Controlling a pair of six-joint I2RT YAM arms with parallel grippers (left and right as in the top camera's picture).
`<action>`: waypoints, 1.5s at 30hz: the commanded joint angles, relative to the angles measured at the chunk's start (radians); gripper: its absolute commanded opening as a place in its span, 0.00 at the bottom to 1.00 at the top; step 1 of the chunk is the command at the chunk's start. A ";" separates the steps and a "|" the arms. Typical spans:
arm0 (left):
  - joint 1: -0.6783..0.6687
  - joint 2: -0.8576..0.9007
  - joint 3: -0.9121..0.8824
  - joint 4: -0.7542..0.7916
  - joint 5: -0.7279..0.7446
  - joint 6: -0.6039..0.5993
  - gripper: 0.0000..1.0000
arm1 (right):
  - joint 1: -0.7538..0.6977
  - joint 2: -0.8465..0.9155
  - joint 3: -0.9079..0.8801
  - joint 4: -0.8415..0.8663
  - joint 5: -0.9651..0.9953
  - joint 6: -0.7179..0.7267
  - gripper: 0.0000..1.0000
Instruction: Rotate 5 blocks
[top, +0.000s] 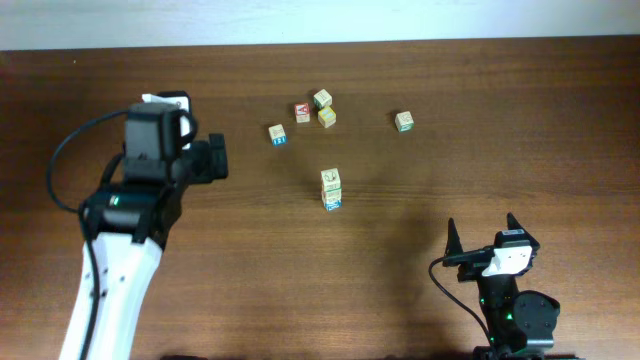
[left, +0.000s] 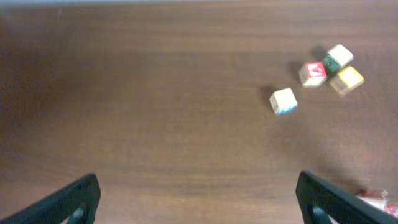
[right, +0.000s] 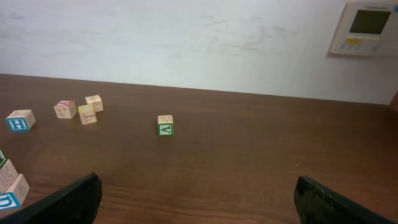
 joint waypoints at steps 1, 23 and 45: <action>0.061 -0.182 -0.196 0.130 0.195 0.285 0.99 | 0.006 -0.011 -0.009 -0.001 -0.002 -0.003 0.98; 0.148 -1.208 -1.180 0.653 0.190 0.491 0.99 | 0.006 -0.011 -0.009 0.000 -0.002 -0.003 0.98; 0.147 -1.243 -1.189 0.618 0.176 0.486 0.99 | 0.006 -0.011 -0.009 -0.001 -0.002 -0.004 0.98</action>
